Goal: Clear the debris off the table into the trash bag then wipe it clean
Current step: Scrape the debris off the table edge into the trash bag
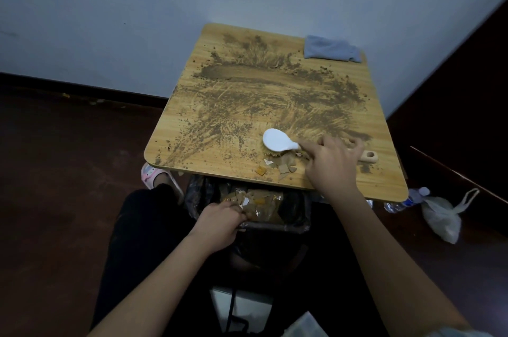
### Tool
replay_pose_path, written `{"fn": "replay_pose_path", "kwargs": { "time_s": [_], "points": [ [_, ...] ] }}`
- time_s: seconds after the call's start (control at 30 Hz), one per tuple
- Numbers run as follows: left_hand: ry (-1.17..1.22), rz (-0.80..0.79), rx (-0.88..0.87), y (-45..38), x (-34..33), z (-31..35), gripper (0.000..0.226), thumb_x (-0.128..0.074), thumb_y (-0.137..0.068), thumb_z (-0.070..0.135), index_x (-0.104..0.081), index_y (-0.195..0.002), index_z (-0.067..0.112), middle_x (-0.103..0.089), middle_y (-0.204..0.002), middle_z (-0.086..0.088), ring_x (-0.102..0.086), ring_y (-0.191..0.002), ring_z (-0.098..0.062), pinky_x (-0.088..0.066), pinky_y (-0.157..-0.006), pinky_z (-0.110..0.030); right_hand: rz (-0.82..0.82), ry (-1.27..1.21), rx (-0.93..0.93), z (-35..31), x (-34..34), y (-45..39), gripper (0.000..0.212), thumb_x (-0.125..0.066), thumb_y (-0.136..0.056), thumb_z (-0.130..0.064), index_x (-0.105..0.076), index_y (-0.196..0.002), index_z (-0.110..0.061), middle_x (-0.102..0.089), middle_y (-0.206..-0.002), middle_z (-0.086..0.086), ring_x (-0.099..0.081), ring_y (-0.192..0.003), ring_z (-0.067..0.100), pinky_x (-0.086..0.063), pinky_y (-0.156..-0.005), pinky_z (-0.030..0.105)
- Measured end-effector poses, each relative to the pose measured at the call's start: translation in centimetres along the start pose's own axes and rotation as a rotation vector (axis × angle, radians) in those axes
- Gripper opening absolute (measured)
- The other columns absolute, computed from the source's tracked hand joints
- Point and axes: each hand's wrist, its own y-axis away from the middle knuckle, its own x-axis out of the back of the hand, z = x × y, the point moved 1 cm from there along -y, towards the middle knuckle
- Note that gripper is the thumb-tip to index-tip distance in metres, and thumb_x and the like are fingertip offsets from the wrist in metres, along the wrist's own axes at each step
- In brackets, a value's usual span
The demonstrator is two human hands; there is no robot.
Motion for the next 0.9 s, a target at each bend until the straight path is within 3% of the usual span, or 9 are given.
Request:
{"fn": "replay_pose_path", "kwargs": {
  "time_s": [0.27, 0.63, 0.9],
  "points": [
    [-0.007, 0.003, 0.003, 0.4, 0.1, 0.1, 0.028, -0.045, -0.091, 0.021, -0.061, -0.114, 0.024, -0.058, -0.118, 0.005, -0.047, -0.117, -0.019, -0.041, -0.083, -0.032, -0.04, 0.015, 0.06, -1.1, -0.9, 1.1, 0.045, -0.058, -0.079, -0.01, -0.069, -0.116, -0.034, -0.061, -0.1, 0.007, -0.056, -0.101, 0.029, -0.013, -0.107, 0.052],
    [-0.009, -0.004, 0.008, 0.4, 0.0, -0.1, 0.028, -0.046, -0.089, 0.019, -0.062, -0.11, 0.024, -0.059, -0.115, 0.005, -0.048, -0.115, -0.019, -0.043, -0.082, -0.033, -0.032, 0.031, 0.151, -1.5, -0.6, 1.7, 0.038, -0.061, -0.077, -0.012, -0.071, -0.106, -0.034, -0.059, -0.09, 0.004, -0.056, -0.094, 0.028, -0.011, -0.106, 0.05],
    [-0.011, 0.01, 0.007, 0.5, 0.0, -0.2, 0.028, -0.045, -0.09, 0.021, -0.061, -0.113, 0.025, -0.059, -0.116, 0.006, -0.048, -0.116, -0.018, -0.042, -0.082, -0.031, -0.013, 0.058, 0.205, -1.2, -0.4, 2.3, 0.04, -0.057, -0.08, -0.015, -0.067, -0.112, -0.037, -0.057, -0.089, 0.0, -0.057, -0.093, 0.026, -0.005, -0.106, 0.049]
  ]
}}
